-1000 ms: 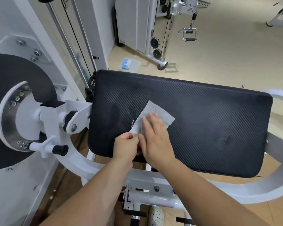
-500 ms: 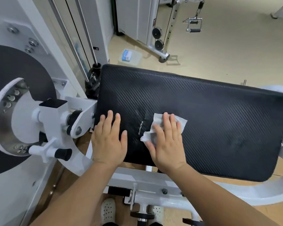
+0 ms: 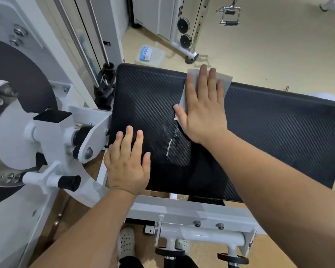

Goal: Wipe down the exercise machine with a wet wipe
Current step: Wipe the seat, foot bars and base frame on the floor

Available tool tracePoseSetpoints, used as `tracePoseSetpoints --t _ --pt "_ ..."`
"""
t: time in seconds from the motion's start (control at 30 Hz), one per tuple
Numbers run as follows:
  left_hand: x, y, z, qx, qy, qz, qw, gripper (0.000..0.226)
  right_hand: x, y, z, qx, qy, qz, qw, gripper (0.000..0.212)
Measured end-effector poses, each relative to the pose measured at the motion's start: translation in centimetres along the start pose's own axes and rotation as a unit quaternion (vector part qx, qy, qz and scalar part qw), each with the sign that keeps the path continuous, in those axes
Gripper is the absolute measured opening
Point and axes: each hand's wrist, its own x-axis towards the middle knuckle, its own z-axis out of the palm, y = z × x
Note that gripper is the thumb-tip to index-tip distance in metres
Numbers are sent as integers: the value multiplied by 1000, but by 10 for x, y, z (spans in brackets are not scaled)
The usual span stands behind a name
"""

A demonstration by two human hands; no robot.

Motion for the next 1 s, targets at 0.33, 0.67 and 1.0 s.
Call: tracePoseSetpoints --t 0.33,0.67,1.0 --pt "-1 -1 2 -5 17 8 1000 62 -185 -31 58 4 -68 -101 993 89" --pt "-1 -2 1 -9 2 2 1000 62 -18 2 -2 20 -9 50 999 85" --pt "-3 -6 3 -12 33 27 999 62 -163 -44 50 -32 -78 -250 965 81"
